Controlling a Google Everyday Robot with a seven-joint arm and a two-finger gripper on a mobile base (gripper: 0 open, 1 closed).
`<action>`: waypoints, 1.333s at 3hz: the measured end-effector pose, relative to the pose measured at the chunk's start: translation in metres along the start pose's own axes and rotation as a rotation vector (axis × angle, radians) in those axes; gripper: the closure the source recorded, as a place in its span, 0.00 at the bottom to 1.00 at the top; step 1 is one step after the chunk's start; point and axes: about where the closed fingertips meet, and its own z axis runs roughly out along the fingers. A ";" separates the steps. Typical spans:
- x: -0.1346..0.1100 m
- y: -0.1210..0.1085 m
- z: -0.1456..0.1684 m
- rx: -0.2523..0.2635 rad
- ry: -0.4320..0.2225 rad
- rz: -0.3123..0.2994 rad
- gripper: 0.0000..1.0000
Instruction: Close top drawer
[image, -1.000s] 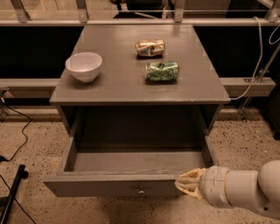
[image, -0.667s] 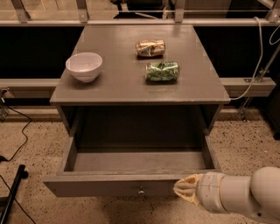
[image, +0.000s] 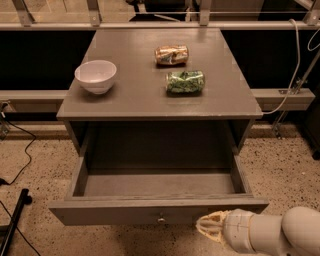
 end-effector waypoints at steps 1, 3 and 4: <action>0.008 -0.011 0.030 -0.015 -0.055 -0.031 1.00; 0.005 -0.059 0.090 -0.008 -0.126 -0.061 1.00; 0.001 -0.096 0.111 0.020 -0.138 -0.081 1.00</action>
Offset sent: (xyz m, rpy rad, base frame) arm 0.0945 0.0425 -0.0650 0.1192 -0.0604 0.0690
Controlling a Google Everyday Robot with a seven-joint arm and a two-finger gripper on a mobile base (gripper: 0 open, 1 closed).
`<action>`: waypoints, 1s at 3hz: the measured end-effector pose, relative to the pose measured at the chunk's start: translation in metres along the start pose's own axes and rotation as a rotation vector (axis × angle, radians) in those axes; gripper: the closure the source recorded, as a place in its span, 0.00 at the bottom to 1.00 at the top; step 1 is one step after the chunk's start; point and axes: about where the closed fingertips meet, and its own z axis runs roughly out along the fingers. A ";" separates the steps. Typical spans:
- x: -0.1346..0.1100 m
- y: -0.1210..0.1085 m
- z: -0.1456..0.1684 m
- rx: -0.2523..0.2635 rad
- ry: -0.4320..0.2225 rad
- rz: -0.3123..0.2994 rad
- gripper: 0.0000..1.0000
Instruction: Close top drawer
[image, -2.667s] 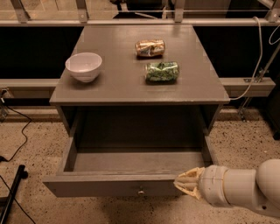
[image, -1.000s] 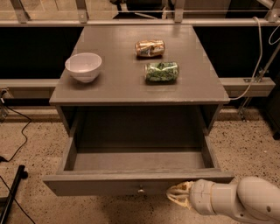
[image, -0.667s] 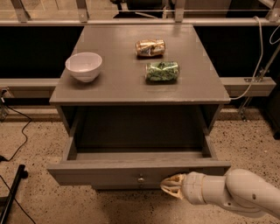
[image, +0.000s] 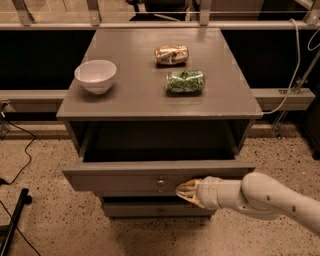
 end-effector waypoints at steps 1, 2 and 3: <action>0.004 -0.034 0.021 0.018 -0.002 -0.012 1.00; 0.008 -0.059 0.044 0.008 -0.013 -0.011 1.00; 0.008 -0.075 0.063 -0.002 -0.024 -0.014 1.00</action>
Offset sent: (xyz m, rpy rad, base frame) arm 0.1142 0.0206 -0.0222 0.0190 -0.0134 0.0108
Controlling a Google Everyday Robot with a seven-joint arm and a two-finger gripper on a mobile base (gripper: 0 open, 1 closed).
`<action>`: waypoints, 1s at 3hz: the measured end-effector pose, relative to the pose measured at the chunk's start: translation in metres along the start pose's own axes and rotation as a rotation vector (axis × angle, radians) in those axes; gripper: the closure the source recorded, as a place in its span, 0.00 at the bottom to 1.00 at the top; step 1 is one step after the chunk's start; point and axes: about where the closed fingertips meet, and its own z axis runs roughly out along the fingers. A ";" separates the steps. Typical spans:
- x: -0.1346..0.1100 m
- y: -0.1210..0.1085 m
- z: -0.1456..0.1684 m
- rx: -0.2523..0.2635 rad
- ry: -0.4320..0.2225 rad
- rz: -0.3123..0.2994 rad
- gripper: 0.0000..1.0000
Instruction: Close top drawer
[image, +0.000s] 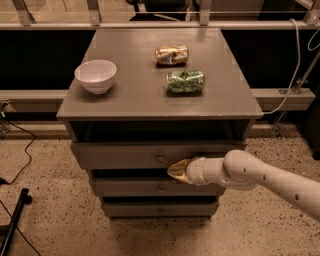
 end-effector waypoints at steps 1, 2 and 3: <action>-0.002 0.000 0.005 -0.003 -0.008 -0.001 1.00; -0.002 0.001 0.005 -0.003 -0.008 -0.001 1.00; -0.022 0.043 -0.008 -0.054 -0.056 -0.002 1.00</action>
Offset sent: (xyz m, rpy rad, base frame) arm -0.0498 0.0357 0.0063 0.1514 0.0284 0.0758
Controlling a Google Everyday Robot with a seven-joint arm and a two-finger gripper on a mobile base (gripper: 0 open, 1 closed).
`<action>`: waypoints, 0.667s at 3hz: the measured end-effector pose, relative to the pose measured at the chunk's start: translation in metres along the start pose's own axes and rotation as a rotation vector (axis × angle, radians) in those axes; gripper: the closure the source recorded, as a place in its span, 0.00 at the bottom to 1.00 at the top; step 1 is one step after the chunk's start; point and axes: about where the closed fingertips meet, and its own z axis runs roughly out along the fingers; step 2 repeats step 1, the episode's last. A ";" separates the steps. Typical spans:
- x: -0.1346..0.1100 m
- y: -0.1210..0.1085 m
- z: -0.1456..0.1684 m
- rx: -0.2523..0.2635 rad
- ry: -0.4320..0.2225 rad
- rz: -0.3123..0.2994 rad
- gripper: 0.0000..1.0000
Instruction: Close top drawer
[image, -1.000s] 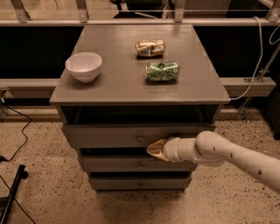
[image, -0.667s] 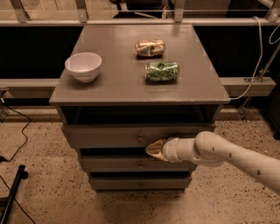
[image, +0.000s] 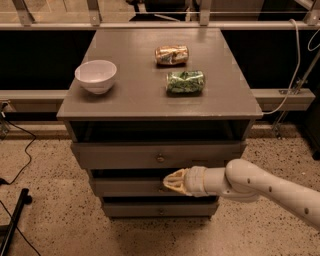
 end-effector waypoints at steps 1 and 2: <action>-0.025 0.060 -0.025 -0.075 -0.028 0.033 1.00; -0.025 0.060 -0.025 -0.075 -0.028 0.033 1.00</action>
Offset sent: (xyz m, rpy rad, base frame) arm 0.0000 0.0000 0.0000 0.0000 0.0000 0.0000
